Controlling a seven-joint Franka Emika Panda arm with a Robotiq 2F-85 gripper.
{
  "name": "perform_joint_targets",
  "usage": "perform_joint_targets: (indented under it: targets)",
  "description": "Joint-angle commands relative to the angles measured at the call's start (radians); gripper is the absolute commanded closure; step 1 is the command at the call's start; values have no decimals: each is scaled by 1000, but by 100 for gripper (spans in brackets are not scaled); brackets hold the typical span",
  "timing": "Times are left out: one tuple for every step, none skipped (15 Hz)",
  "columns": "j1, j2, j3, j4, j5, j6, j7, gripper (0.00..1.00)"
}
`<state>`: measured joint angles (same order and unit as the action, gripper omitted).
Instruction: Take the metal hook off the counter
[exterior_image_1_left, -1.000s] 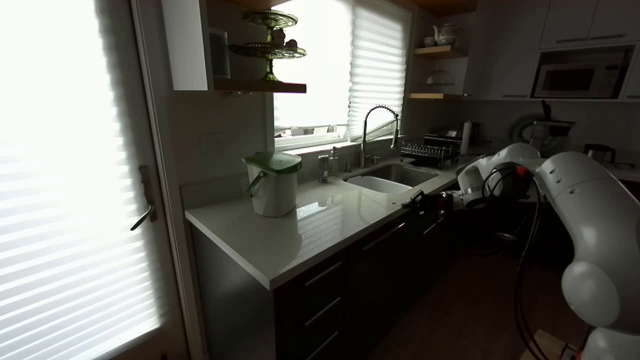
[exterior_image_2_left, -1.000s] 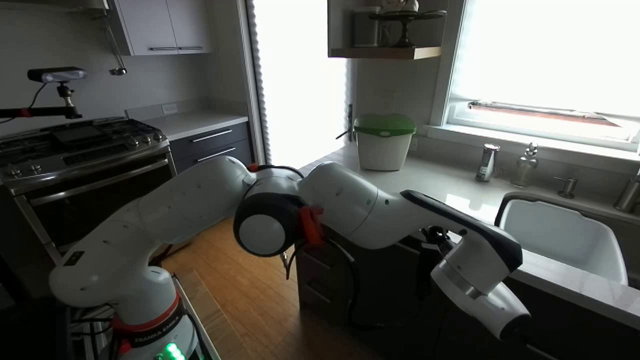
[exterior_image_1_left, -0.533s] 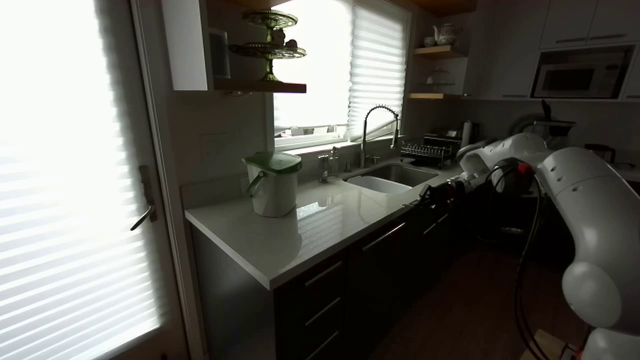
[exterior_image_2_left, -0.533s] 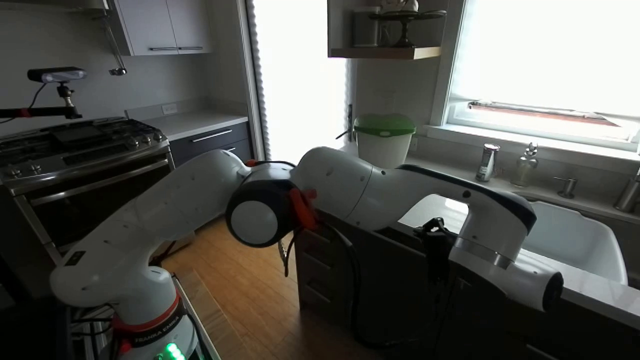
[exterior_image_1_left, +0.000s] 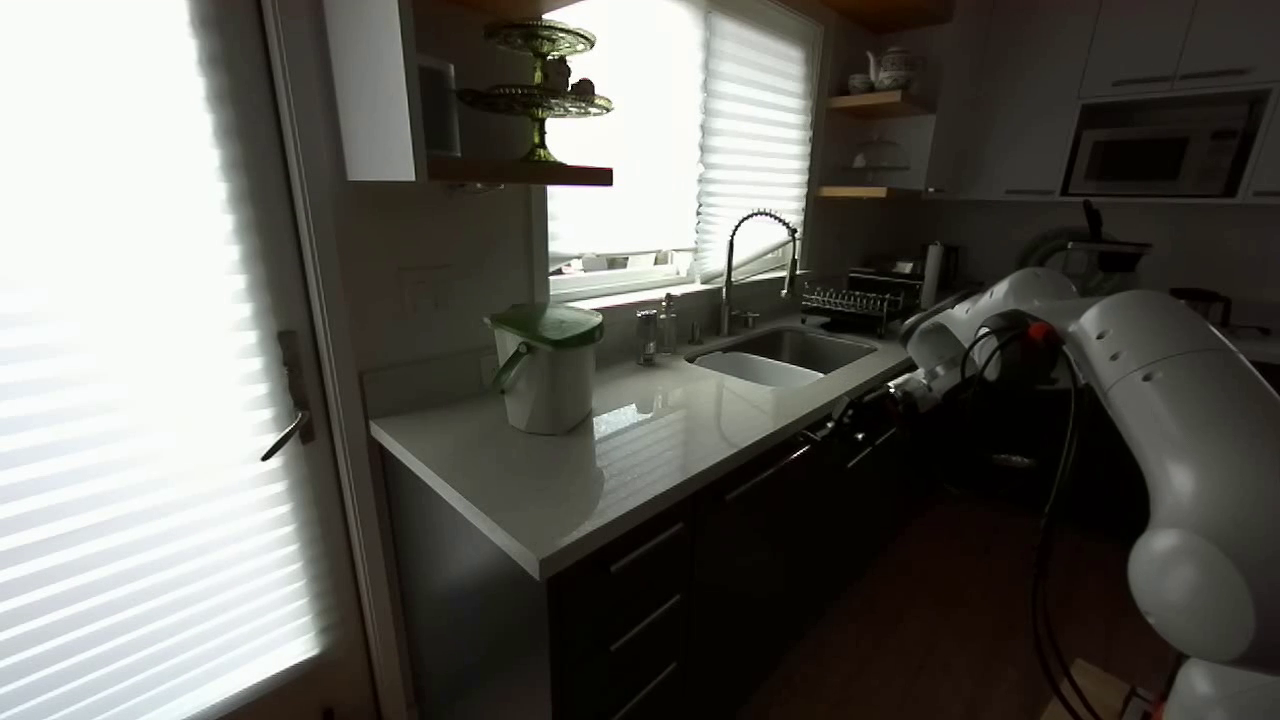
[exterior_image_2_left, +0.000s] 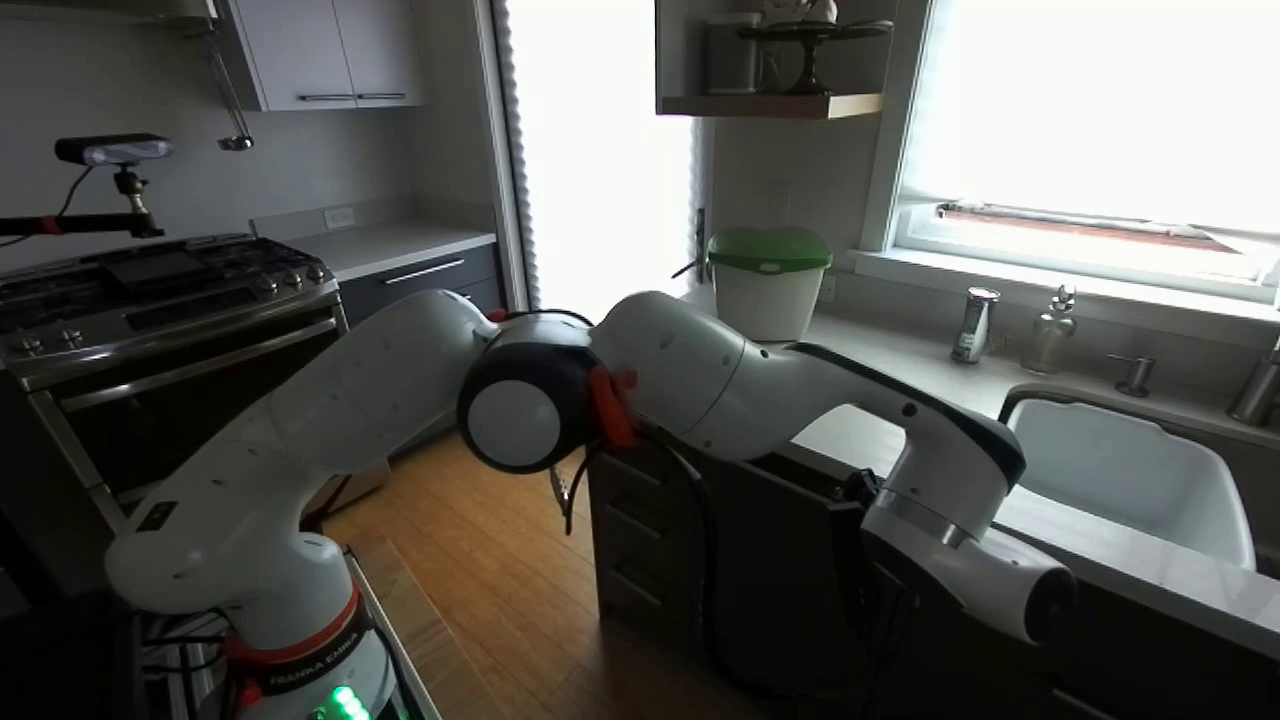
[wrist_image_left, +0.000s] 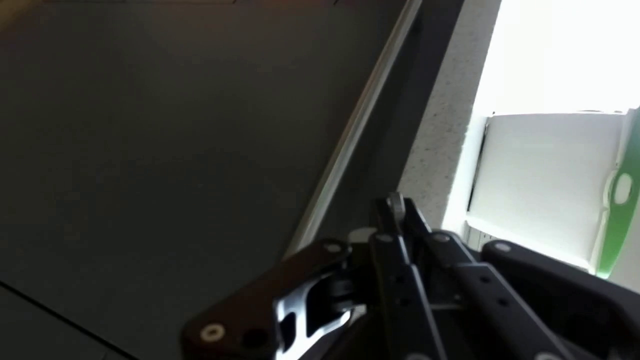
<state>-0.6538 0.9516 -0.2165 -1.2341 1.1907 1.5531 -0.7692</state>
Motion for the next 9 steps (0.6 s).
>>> perform_joint_targets:
  targets:
    - [5, -53, 32, -177, 121, 144, -165, 98]
    - [0, -56, 46, -199, 165, 171, -206, 98]
    - [-4, -64, 56, -220, 204, 188, -241, 98]
    - [-3, -8, 39, -120, 140, 140, -166, 93]
    - [0, -12, 42, -141, 167, 154, -193, 93]
    - [1, -16, 43, -152, 179, 155, -206, 93]
    - [1, -20, 43, -158, 183, 156, -211, 93]
    - [1, -24, 43, -160, 184, 156, -211, 93]
    - [1, -27, 43, -160, 184, 156, -211, 93]
